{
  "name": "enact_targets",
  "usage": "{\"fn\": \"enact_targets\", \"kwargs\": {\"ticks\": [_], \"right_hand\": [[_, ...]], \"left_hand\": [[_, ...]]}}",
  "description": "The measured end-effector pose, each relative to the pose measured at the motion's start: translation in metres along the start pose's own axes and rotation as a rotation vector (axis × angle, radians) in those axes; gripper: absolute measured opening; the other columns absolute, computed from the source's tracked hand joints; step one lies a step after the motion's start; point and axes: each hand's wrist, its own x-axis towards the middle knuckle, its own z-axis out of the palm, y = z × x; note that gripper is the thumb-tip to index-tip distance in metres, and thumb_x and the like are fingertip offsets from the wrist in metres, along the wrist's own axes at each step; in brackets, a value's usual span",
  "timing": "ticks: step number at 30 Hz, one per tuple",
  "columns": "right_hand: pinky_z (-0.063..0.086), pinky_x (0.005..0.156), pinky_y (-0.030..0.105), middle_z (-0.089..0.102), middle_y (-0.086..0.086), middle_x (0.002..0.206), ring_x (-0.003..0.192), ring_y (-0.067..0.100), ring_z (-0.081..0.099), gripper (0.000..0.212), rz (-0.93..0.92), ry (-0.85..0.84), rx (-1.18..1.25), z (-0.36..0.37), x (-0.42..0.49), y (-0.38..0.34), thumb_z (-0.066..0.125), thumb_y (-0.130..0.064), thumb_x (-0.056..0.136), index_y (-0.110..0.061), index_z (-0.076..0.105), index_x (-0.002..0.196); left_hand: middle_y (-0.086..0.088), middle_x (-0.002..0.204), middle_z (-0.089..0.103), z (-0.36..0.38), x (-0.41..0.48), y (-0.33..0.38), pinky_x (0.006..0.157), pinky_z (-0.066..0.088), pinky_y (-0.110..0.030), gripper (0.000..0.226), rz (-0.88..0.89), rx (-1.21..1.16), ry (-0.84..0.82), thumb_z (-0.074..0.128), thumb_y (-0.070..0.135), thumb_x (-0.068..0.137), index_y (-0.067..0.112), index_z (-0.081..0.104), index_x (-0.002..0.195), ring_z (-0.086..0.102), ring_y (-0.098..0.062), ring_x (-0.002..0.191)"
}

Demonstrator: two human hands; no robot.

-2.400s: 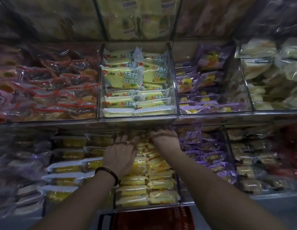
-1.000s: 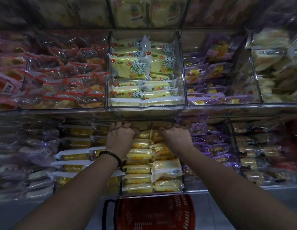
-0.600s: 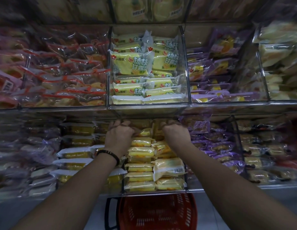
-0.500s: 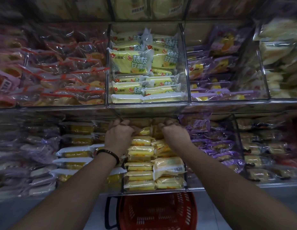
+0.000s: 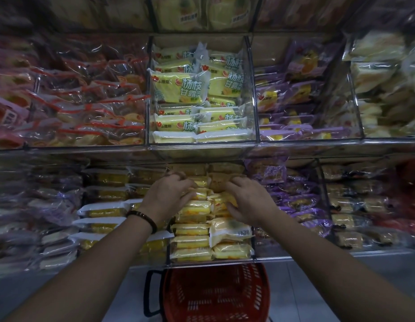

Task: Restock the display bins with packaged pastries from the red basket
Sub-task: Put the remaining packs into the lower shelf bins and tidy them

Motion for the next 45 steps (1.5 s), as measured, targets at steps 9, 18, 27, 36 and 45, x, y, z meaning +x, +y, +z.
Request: {"fn": "enact_targets", "kwargs": {"ticks": [9, 18, 27, 36, 45], "right_hand": [[0.047, 0.081, 0.040, 0.073, -0.003, 0.094, 0.089, 0.025, 0.066, 0.033, 0.115, 0.041, -0.149, 0.021, -0.001, -0.015, 0.083, -0.024, 0.081, -0.033, 0.069, 0.110], [0.052, 0.062, 0.038, 0.072, 0.008, 0.081, 0.077, 0.035, 0.069, 0.024, 0.214, 0.114, -0.157, 0.023, 0.015, -0.023, 0.084, -0.012, 0.075, -0.023, 0.077, 0.096], [0.051, 0.063, 0.032, 0.063, 0.008, 0.106, 0.086, 0.026, 0.066, 0.037, 0.163, 0.162, 0.001, 0.031, 0.006, -0.019, 0.079, -0.025, 0.088, -0.022, 0.067, 0.123], [0.048, 0.078, 0.040, 0.060, 0.003, 0.110, 0.096, 0.024, 0.059, 0.039, -0.059, 0.208, 0.129, 0.040, -0.085, -0.005, 0.073, -0.051, 0.085, -0.020, 0.068, 0.108], [0.049, 0.084, 0.043, 0.059, -0.001, 0.107, 0.101, 0.025, 0.057, 0.037, 0.041, 0.013, 0.007, 0.048, -0.077, -0.018, 0.081, -0.036, 0.079, -0.025, 0.060, 0.109]], "left_hand": [[0.004, 0.098, 0.077, 0.002, -0.004, 0.003, 0.079, 0.060, -0.039, 0.016, -0.028, -0.036, -0.015, 0.082, 0.027, 0.088, 0.032, 0.083, 0.104, 0.066, -0.022, 0.101], [0.004, 0.087, 0.077, 0.010, -0.010, 0.002, 0.079, 0.059, -0.038, 0.014, -0.085, -0.033, 0.053, 0.084, 0.024, 0.086, 0.030, 0.084, 0.099, 0.067, -0.019, 0.089], [0.001, 0.101, 0.070, 0.011, -0.013, 0.006, 0.082, 0.056, -0.039, 0.023, -0.101, -0.030, 0.089, 0.080, 0.031, 0.089, 0.024, 0.077, 0.112, 0.062, -0.021, 0.095], [0.002, 0.101, 0.064, 0.022, -0.059, 0.027, 0.079, 0.048, -0.038, 0.021, 0.152, 0.007, 0.100, 0.081, 0.031, 0.088, 0.023, 0.074, 0.106, 0.057, -0.021, 0.096], [0.001, 0.121, 0.061, 0.024, -0.042, 0.059, 0.097, 0.050, -0.043, 0.055, -0.096, 0.128, 0.031, 0.086, 0.030, 0.078, 0.029, 0.066, 0.130, 0.055, -0.027, 0.117]]}}
